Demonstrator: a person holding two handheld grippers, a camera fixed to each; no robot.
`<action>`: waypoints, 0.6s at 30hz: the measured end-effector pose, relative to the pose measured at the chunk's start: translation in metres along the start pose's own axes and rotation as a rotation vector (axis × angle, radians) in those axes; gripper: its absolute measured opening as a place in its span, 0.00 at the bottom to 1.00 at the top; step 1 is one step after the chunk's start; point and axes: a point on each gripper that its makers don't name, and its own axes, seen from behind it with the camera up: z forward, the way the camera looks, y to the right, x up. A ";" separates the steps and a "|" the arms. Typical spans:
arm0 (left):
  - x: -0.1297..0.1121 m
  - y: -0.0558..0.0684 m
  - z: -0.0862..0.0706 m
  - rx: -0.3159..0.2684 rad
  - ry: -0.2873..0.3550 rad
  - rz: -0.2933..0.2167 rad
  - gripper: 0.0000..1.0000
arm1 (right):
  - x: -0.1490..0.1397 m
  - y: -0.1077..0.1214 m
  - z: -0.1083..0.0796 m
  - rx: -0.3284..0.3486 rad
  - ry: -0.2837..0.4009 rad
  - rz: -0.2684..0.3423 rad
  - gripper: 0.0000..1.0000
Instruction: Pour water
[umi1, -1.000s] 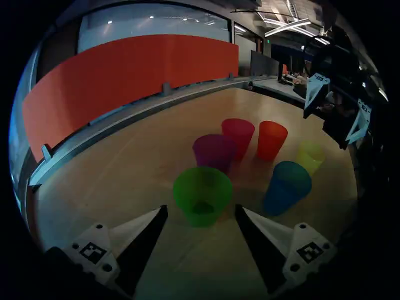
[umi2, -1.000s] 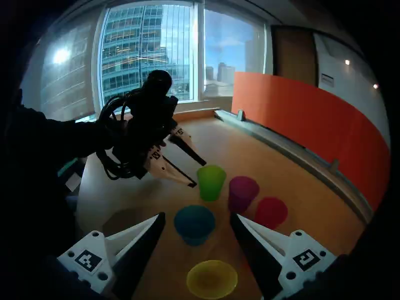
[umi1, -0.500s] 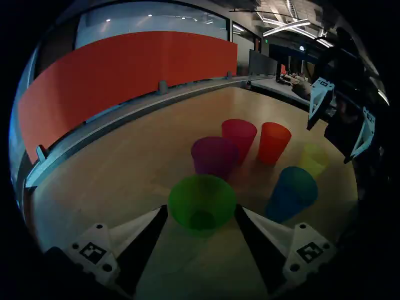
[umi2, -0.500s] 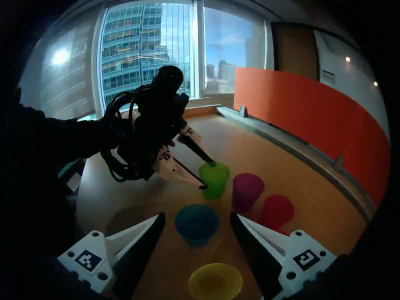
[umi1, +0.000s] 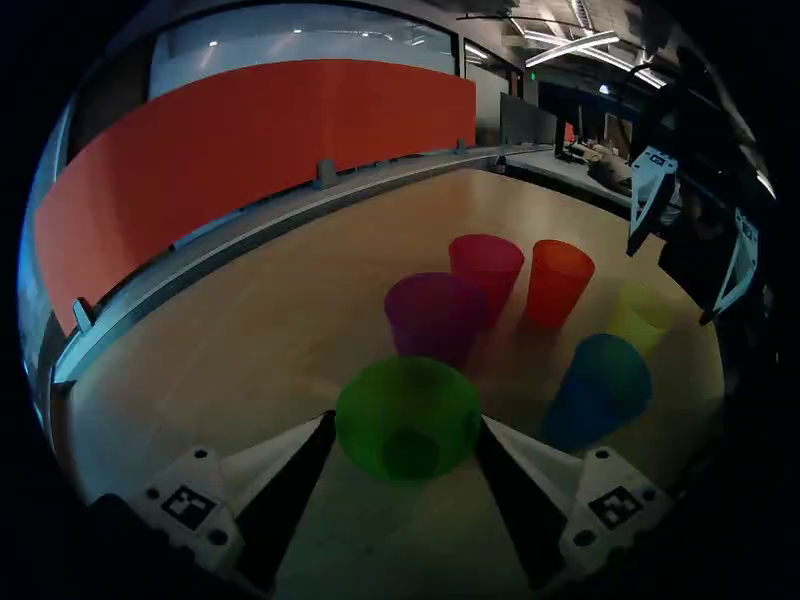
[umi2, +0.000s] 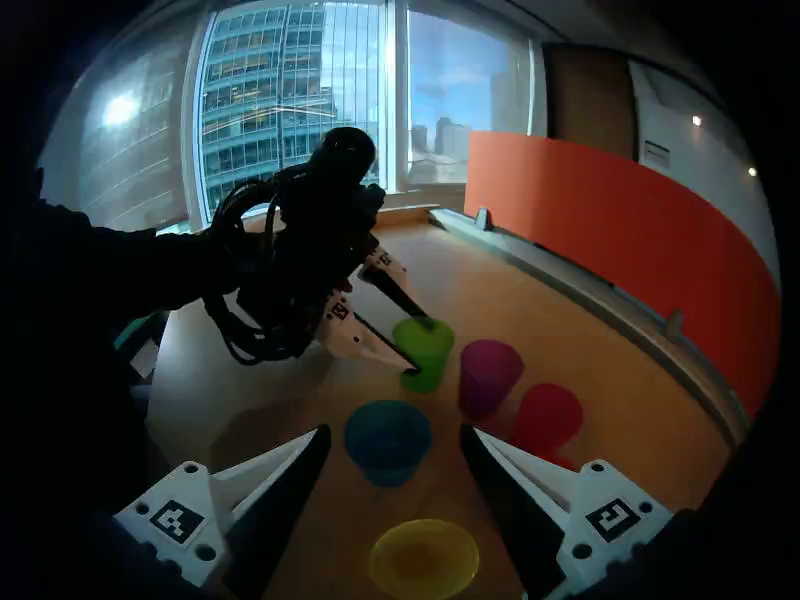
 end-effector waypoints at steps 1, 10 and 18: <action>-0.001 0.001 0.000 -0.003 -0.002 -0.001 0.91 | 0.000 0.000 0.000 0.000 0.000 0.000 1.00; -0.001 0.002 0.001 -0.010 0.000 -0.005 0.86 | -0.002 0.002 0.002 0.000 -0.003 0.003 1.00; 0.007 0.002 -0.004 -0.016 0.033 -0.009 0.86 | -0.004 0.004 0.003 -0.004 -0.006 0.008 1.00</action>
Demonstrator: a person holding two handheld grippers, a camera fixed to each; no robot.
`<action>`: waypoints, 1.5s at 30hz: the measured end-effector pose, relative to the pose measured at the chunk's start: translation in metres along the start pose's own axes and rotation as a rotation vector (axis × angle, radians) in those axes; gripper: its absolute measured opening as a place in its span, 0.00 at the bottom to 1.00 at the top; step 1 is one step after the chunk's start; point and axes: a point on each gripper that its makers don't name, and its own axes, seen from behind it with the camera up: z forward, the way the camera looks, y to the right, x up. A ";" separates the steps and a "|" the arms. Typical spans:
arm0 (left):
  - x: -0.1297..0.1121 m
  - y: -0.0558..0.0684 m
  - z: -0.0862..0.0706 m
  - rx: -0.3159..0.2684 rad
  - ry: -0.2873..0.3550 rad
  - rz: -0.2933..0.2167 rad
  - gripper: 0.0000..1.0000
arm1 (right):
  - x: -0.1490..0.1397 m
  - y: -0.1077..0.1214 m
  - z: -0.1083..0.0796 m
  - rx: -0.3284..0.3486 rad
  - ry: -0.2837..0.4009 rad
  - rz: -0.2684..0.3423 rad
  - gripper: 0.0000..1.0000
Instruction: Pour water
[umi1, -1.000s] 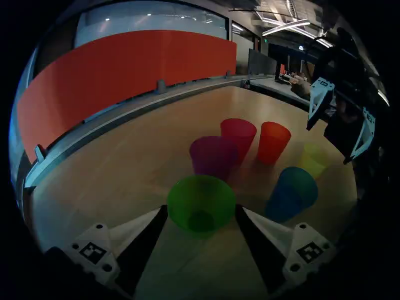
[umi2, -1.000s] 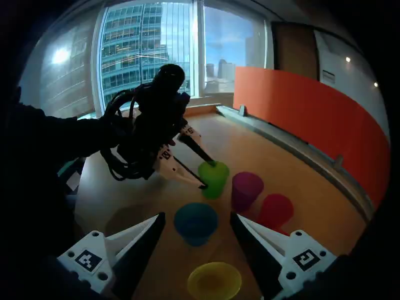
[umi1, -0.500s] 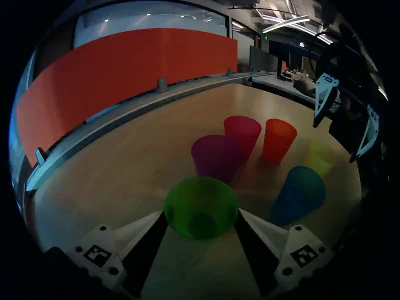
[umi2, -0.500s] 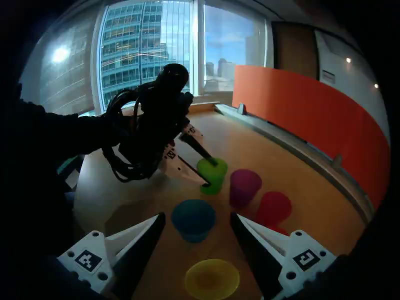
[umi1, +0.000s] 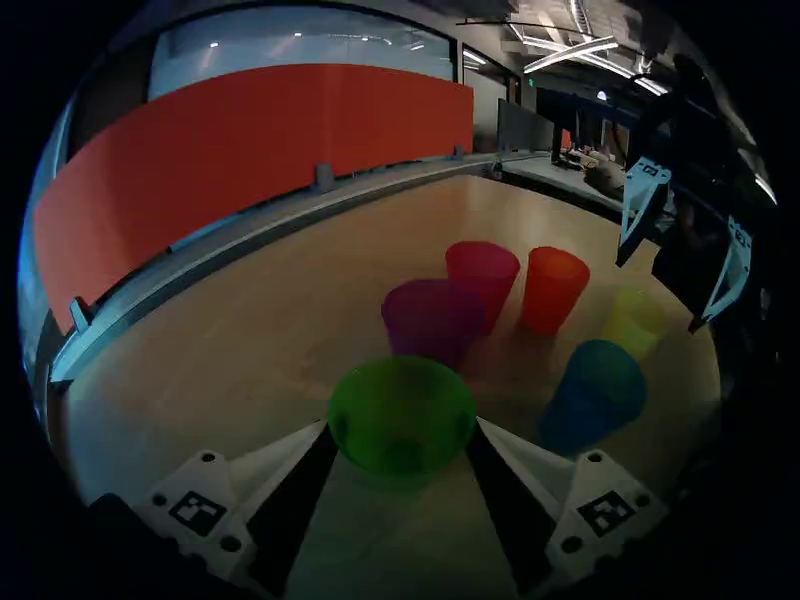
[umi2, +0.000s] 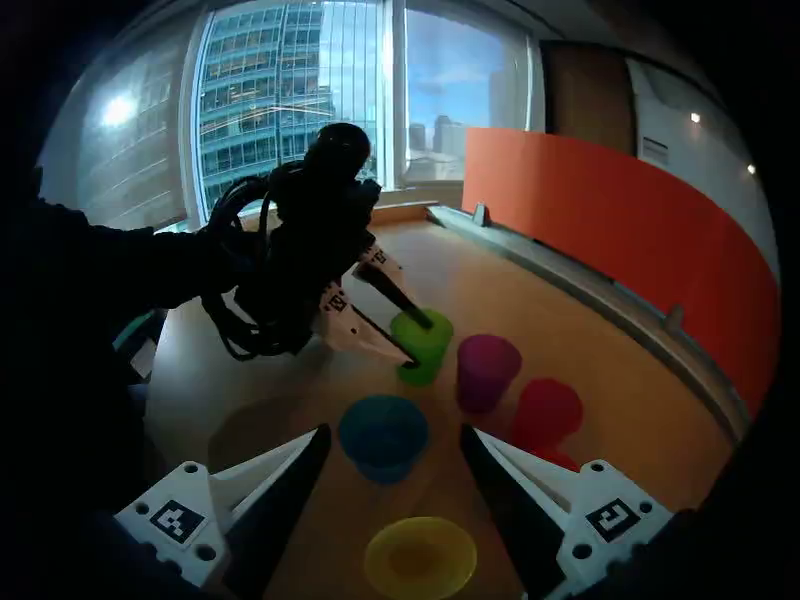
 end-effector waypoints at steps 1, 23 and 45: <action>0.003 0.000 -0.002 -0.001 0.010 -0.002 0.86 | 0.000 0.000 0.000 0.000 -0.001 0.000 1.00; 0.047 -0.008 -0.036 0.031 0.126 0.004 0.86 | -0.006 -0.004 0.011 -0.002 -0.028 -0.006 1.00; 0.083 -0.012 -0.067 0.067 0.240 0.049 0.85 | -0.020 -0.011 0.033 0.010 -0.091 0.006 1.00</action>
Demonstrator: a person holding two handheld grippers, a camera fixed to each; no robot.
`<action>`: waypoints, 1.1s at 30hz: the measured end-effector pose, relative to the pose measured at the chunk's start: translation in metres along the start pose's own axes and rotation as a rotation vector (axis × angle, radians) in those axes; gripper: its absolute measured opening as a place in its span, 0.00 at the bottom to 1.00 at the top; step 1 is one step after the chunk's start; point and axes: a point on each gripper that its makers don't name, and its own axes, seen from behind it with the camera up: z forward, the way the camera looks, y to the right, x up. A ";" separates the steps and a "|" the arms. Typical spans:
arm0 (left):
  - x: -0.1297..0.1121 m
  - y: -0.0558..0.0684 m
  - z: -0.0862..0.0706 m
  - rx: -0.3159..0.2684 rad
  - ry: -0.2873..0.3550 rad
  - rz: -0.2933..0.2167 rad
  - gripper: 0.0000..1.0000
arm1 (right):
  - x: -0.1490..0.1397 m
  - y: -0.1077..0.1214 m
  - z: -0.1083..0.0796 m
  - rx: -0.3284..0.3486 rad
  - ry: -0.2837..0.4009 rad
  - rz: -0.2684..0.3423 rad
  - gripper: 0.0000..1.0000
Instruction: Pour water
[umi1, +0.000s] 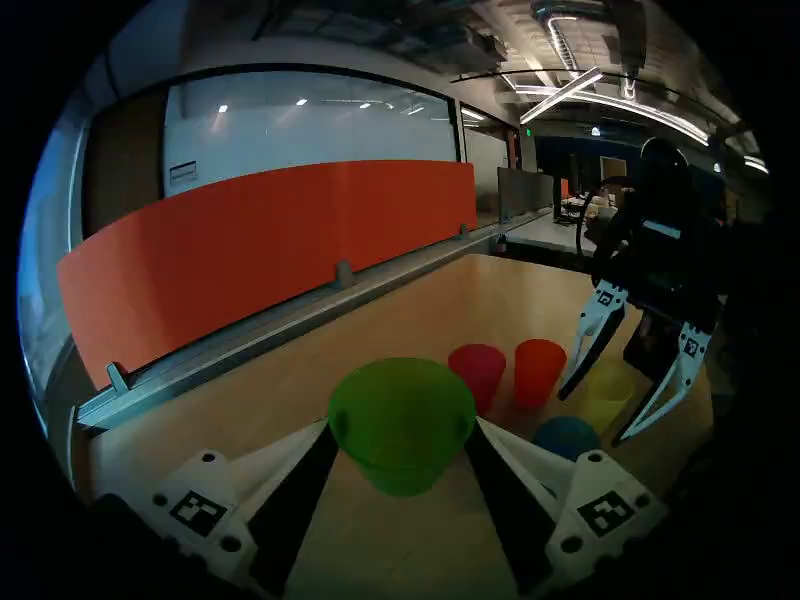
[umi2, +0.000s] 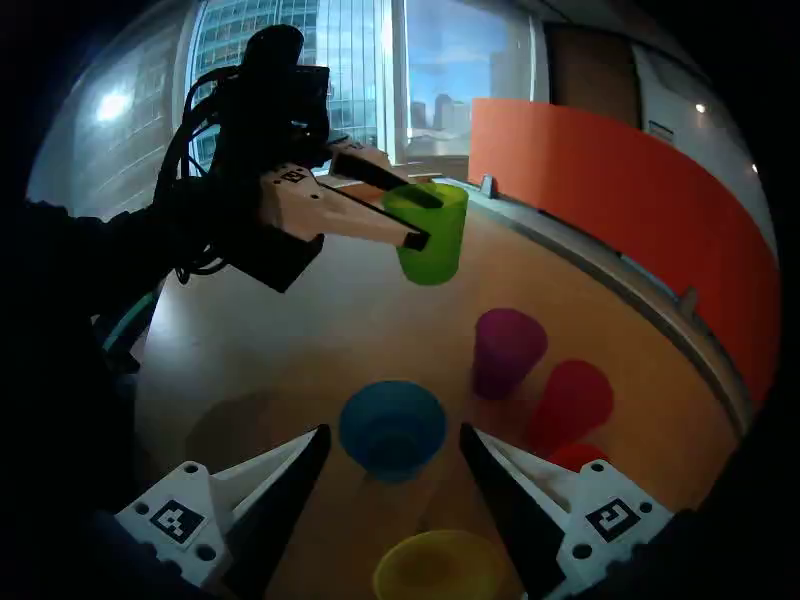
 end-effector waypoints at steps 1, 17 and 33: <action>0.001 -0.001 -0.001 0.002 0.004 -0.003 0.85 | -0.001 0.000 0.001 0.000 -0.005 -0.002 1.00; 0.013 -0.012 -0.016 0.022 0.040 -0.019 0.85 | -0.011 -0.001 0.021 -0.006 -0.061 -0.005 1.00; 0.010 -0.015 -0.019 0.026 0.039 -0.027 0.86 | -0.020 -0.004 0.040 -0.017 -0.102 0.004 1.00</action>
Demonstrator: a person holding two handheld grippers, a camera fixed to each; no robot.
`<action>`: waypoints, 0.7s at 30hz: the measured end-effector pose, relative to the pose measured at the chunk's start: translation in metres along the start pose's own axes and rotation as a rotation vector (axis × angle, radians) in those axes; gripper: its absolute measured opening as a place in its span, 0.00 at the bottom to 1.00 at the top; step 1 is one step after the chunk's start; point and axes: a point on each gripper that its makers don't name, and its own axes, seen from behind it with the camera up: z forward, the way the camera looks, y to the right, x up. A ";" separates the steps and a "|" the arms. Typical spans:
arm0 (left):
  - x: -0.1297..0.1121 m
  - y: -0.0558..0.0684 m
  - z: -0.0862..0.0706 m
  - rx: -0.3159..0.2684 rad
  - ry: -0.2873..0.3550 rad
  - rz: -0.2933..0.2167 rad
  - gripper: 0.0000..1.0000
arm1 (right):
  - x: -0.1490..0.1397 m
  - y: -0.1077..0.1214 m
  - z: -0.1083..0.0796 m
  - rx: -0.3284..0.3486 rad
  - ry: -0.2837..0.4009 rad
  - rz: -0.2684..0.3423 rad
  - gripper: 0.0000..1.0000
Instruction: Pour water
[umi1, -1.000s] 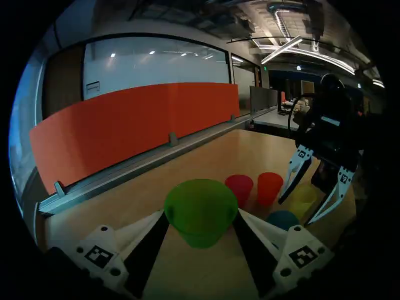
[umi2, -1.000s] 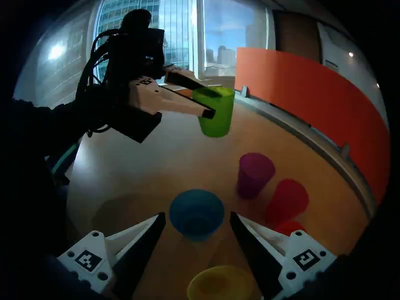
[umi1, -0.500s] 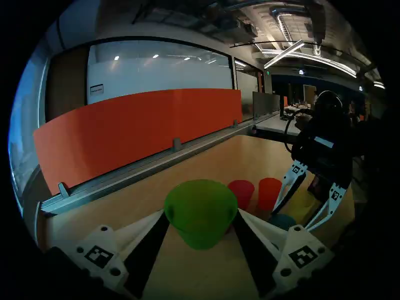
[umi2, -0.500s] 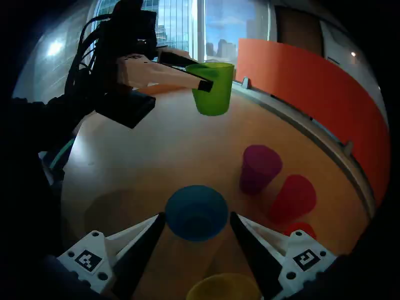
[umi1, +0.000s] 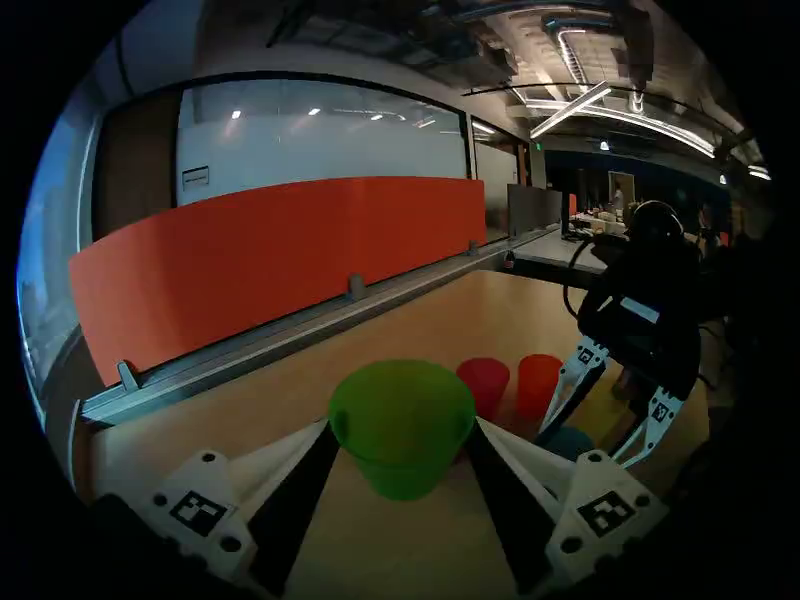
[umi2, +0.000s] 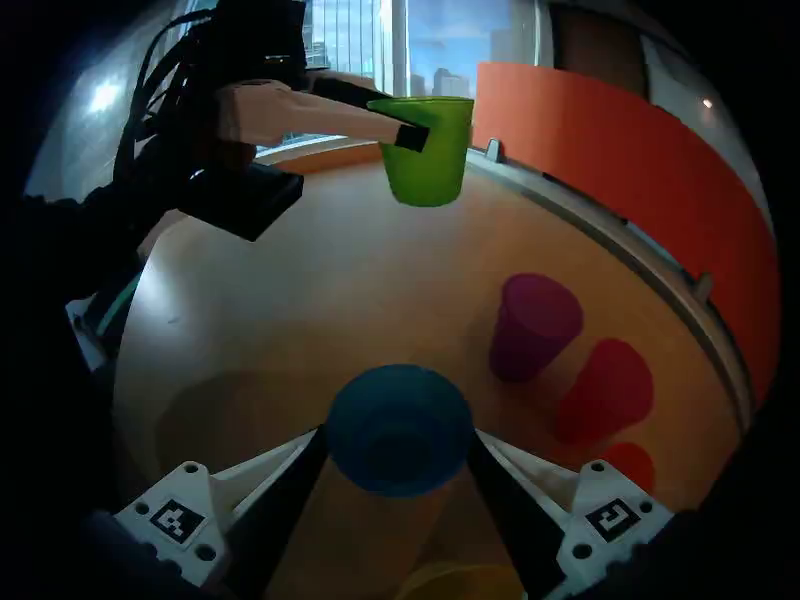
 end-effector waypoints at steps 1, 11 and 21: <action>0.000 0.000 0.000 0.000 0.000 0.000 0.85 | 0.000 0.000 0.001 -0.003 0.000 -0.001 1.00; 0.002 0.002 -0.003 -0.001 0.000 0.010 0.85 | -0.002 0.001 0.003 -0.021 0.003 0.008 0.91; 0.000 0.004 -0.005 0.000 -0.002 0.005 0.85 | 0.001 0.004 0.001 -0.042 0.041 0.018 0.89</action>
